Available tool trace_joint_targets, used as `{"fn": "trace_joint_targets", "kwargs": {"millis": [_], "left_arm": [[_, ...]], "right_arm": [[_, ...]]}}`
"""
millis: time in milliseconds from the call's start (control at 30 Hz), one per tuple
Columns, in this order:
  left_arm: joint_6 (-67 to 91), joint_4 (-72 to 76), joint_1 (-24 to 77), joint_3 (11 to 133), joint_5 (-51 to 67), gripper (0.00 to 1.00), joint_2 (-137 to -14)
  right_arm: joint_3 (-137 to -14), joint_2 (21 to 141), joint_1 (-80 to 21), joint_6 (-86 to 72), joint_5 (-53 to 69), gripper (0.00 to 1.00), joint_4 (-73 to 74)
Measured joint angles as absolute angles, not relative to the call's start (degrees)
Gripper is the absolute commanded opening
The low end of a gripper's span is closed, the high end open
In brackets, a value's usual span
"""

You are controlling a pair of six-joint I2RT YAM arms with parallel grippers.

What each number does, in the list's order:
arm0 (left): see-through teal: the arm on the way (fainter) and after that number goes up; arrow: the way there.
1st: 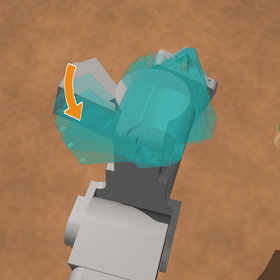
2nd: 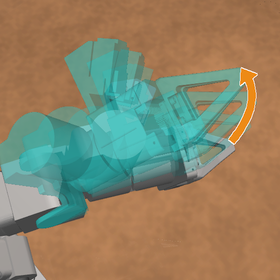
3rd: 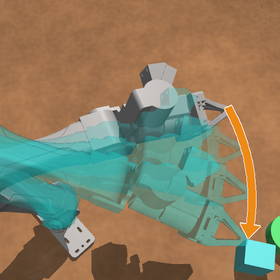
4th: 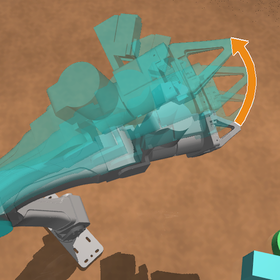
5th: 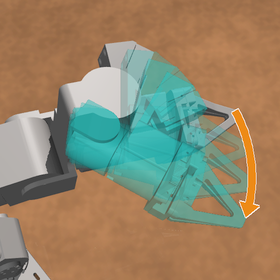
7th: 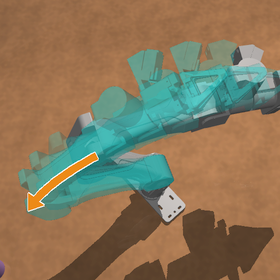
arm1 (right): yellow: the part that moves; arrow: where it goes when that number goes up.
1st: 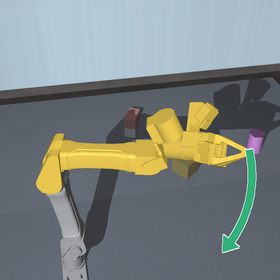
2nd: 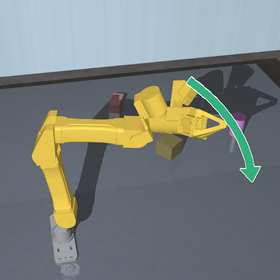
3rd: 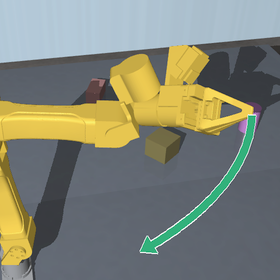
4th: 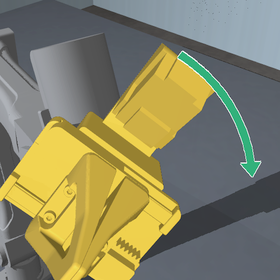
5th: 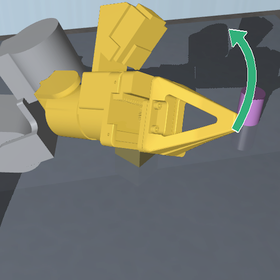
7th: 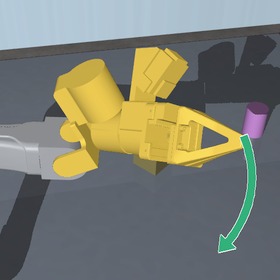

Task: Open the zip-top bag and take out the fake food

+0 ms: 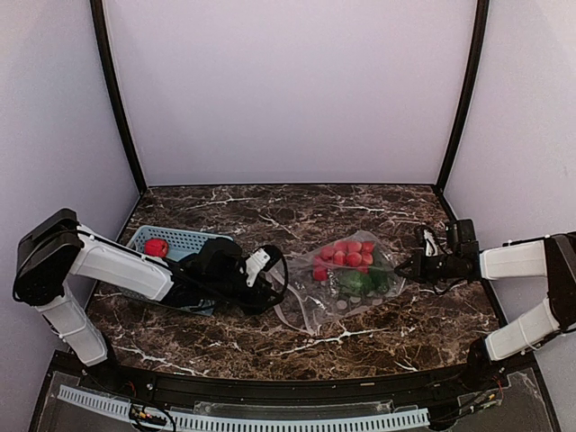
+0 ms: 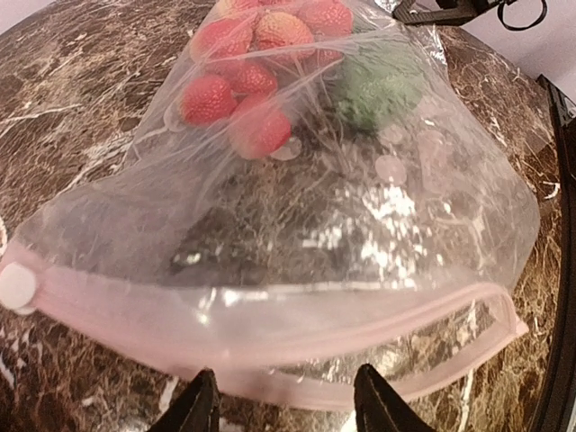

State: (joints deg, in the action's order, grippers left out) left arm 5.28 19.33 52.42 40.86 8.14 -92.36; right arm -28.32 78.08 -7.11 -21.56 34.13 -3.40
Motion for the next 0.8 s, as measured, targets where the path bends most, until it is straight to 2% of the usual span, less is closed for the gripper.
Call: {"fn": "trace_joint_targets", "kwargs": {"millis": [267, 333, 433, 567, 800], "left_arm": [[5.0, 30.2, 52.6, 45.5, 10.8, 0.51, -101.9], [4.6, 32.7, 52.6, 46.8, 11.4, 0.51, -104.2], [3.8, 35.0, 52.6, 48.4, 12.0, 0.52, -107.2], [3.2, 36.9, 52.7, 49.8, 12.4, 0.53, -109.6], [2.5, 39.5, 52.7, 50.4, 12.4, 0.61, -111.8]], "right_arm": [[-25.3, 76.2, -10.4, -23.3, 35.0, 0.01, -4.1], [-24.6, 76.1, -12.2, -24.3, 35.3, 0.21, -4.3], [-24.3, 75.3, -13.5, -25.2, 35.5, 0.38, -3.2], [-24.8, 72.3, -13.4, -24.4, 34.3, 0.51, -1.1], [-31.3, 74.3, -9.9, -22.2, 31.8, 0.53, 0.8]]}}
